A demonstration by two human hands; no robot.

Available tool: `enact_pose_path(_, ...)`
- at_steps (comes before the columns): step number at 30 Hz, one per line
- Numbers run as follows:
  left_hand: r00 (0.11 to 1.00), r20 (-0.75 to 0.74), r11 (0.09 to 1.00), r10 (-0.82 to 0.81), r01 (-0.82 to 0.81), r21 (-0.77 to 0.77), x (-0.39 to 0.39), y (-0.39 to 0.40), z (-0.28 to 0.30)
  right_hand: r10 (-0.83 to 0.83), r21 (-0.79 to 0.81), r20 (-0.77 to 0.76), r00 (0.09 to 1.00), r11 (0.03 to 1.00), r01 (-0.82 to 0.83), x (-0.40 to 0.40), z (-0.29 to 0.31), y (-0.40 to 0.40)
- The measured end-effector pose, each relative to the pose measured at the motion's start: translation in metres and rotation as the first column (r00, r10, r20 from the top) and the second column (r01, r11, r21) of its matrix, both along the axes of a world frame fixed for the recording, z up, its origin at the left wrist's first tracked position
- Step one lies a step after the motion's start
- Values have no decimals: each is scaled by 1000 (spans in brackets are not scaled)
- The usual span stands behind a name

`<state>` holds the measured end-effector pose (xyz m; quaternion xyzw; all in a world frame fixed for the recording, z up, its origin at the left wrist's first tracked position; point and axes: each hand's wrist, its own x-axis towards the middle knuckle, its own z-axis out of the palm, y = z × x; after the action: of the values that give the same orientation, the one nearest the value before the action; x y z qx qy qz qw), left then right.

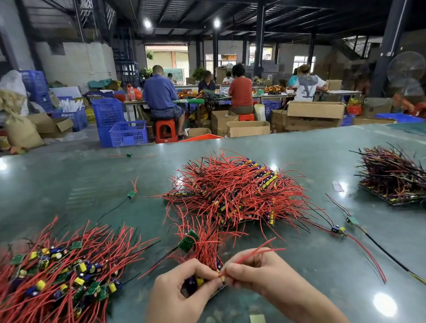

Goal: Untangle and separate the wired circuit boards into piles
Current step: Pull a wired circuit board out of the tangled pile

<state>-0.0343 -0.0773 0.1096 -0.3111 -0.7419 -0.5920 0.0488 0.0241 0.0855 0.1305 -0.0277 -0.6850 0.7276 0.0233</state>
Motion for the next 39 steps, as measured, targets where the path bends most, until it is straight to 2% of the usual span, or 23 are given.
enact_pose_path(3, 1000, 17, 989, -17, 19, -150, -1, -5, -1, 49, 115, 14, 999, 992, -50, 3, 4, 6)
enact_pose_path(7, 998, -13, 972, 67, -69, -224, -6, -15, 5, -109, 165, -55, 993, 979, 116, 1, 5, 18)
enact_pose_path(11, 988, -83, 916, 131, -152, -370, -1, -19, 14, -70, 244, -45, 997, 967, 79, 4, 6, 22)
enact_pose_path(15, 991, -11, 938, 133, -129, -323, -4, -23, 18, -271, 160, -78, 959, 946, 281, 0, 4, 27)
enact_pose_path(22, 971, -62, 887, 233, -238, -395, -1, -21, 18, -333, 172, -71, 940, 925, 340, -3, 1, 21)
enact_pose_path(24, 965, -73, 875, 251, -258, -411, -1, -21, 19, -366, 248, -120, 923, 889, 384, -4, 0, 17)
enact_pose_path(26, 960, -96, 859, 264, -280, -430, -1, -20, 20, -402, 380, -238, 884, 799, 466, -6, -4, 14)
enact_pose_path(28, 957, -108, 847, 268, -287, -448, 0, -19, 20, -417, 431, -320, 851, 736, 522, -7, -5, 12)
enact_pose_path(30, 962, -95, 854, 256, -271, -443, -2, -20, 18, -413, 332, -252, 875, 813, 479, -8, -5, 15)
enact_pose_path(32, 980, -31, 901, 195, -191, -390, -7, -22, 14, -378, 143, -155, 913, 906, 399, -8, -5, 16)
enact_pose_path(35, 989, 149, 961, 8, 33, -274, -10, -24, 14, -395, 38, -177, 902, 913, 407, -9, -5, 19)
enact_pose_path(37, 938, 334, 973, -92, 156, -170, -10, -21, 15, -441, -38, -204, 874, 896, 443, -8, -3, 24)
enact_pose_path(39, 901, 413, 967, -130, 207, -147, -12, -18, 12, -467, -160, -219, 856, 883, 441, -8, -1, 28)
